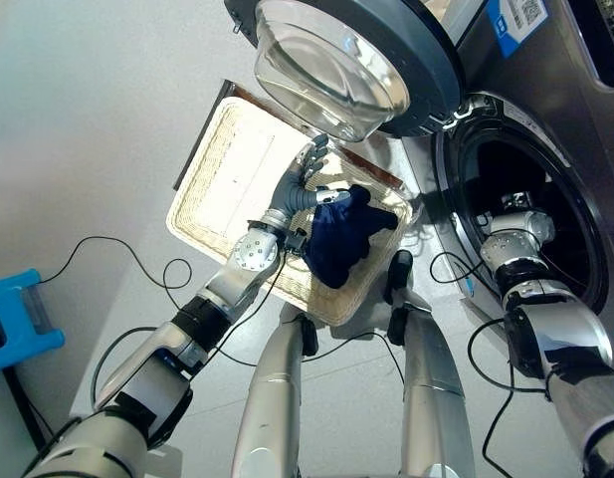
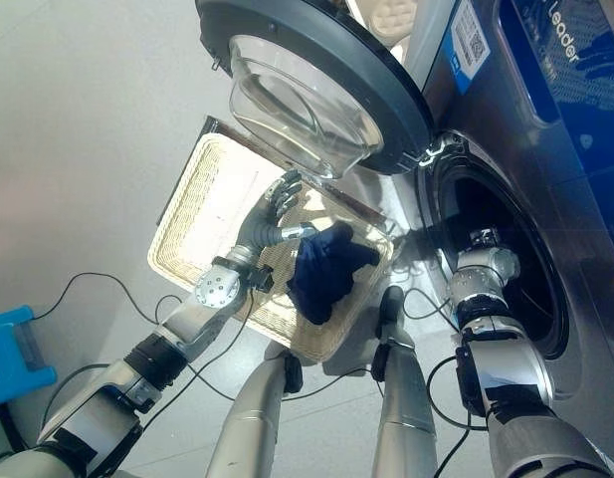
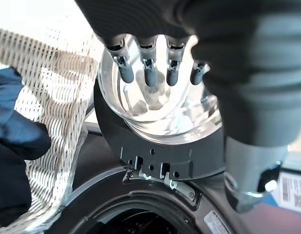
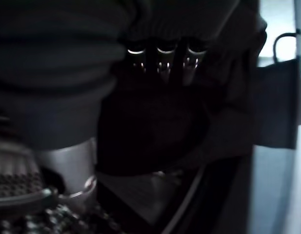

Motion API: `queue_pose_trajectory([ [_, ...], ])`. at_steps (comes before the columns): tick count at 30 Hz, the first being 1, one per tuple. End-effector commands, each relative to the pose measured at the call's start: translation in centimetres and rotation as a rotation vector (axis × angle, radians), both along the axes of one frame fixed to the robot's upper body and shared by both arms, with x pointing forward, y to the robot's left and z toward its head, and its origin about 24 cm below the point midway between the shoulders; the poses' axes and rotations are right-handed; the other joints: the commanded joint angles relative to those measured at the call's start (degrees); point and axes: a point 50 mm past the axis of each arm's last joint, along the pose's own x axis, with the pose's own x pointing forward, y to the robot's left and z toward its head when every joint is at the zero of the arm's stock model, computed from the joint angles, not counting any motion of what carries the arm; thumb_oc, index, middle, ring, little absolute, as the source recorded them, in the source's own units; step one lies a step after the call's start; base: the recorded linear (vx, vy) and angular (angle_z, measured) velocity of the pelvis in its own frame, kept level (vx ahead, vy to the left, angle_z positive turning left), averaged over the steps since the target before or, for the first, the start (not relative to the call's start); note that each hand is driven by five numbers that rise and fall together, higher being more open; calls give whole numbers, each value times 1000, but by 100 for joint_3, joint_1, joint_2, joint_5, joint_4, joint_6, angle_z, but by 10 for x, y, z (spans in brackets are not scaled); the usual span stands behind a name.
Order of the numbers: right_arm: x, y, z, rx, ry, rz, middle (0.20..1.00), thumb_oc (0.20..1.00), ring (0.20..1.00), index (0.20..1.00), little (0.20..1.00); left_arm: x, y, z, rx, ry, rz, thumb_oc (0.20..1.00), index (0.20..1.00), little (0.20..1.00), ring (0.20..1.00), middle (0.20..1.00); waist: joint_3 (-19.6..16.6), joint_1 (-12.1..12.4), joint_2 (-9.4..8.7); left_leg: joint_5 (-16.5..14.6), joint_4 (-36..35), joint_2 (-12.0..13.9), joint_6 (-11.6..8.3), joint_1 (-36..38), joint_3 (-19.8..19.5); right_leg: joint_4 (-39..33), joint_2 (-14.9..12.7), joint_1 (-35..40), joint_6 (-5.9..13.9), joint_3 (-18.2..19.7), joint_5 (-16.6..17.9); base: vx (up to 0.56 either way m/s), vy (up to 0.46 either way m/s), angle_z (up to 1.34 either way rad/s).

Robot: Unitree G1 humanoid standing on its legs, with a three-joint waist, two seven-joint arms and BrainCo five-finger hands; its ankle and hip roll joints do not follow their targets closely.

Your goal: Put the clothes into the washing machine.

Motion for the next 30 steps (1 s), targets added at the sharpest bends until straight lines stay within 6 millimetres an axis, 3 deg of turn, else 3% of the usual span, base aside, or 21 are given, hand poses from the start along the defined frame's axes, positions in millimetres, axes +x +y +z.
queue_pose_trajectory([
  [1,-6,-12,2,-85,5,-7,1000,1000,1000,1000,1000,3,-2,0,200,-101,89,1000,1000,1000,1000,1000,-141,-174,425,-1021,724,-278,-155,70,538,-91,60,211,594,-208,20,21,32,-1],
  [8,-6,-5,-1,-192,30,40,1000,1000,1000,1000,1000,21,24,-14,773,-139,351,1000,1000,1000,1000,1000,-141,-277,552,-1012,747,-241,-188,93,662,-125,40,217,610,-148,-23,21,57,-4],
  [10,-4,1,-2,-248,42,78,1000,1000,1000,1000,1000,24,28,-15,865,-146,373,1000,1000,1000,1000,1000,-141,-323,555,-995,730,-228,-188,97,711,-173,51,216,613,-134,-5,10,28,-7],
  [16,-4,2,-2,-255,42,84,1000,1000,1000,1000,1000,24,29,-15,881,-151,377,1000,1000,1000,1000,1000,-141,-326,552,-990,723,-226,-188,98,719,-182,55,216,612,-131,0,0,2,-2],
  [18,-8,10,-23,-246,21,161,1000,1000,1000,1000,1000,31,26,-16,1264,-255,363,1000,1000,1000,1000,1000,-141,-517,429,-914,683,-93,-233,4,867,-263,152,108,663,-32,79,16,-8,-2],
  [19,-8,9,-24,-236,12,164,1000,1000,1000,1000,1000,33,25,-20,1318,-254,354,1000,1000,1000,1000,1000,-141,-548,394,-888,683,-69,-245,-36,877,-268,183,73,674,-12,102,14,-31,-7],
  [26,-3,17,-19,-165,-83,191,1000,1000,1000,1000,1000,41,20,-35,1549,-204,330,1000,1000,1000,1000,1000,-141,-667,269,-764,596,7,-314,-150,902,-328,316,-24,713,82,175,0,-13,-11],
  [30,2,37,-20,-103,-156,240,1000,1000,1000,1000,1000,45,19,-44,1619,-162,321,1000,1000,1000,1000,1000,-141,-725,157,-661,460,41,-341,-187,914,-401,397,-58,735,107,237,-12,-36,-5],
])
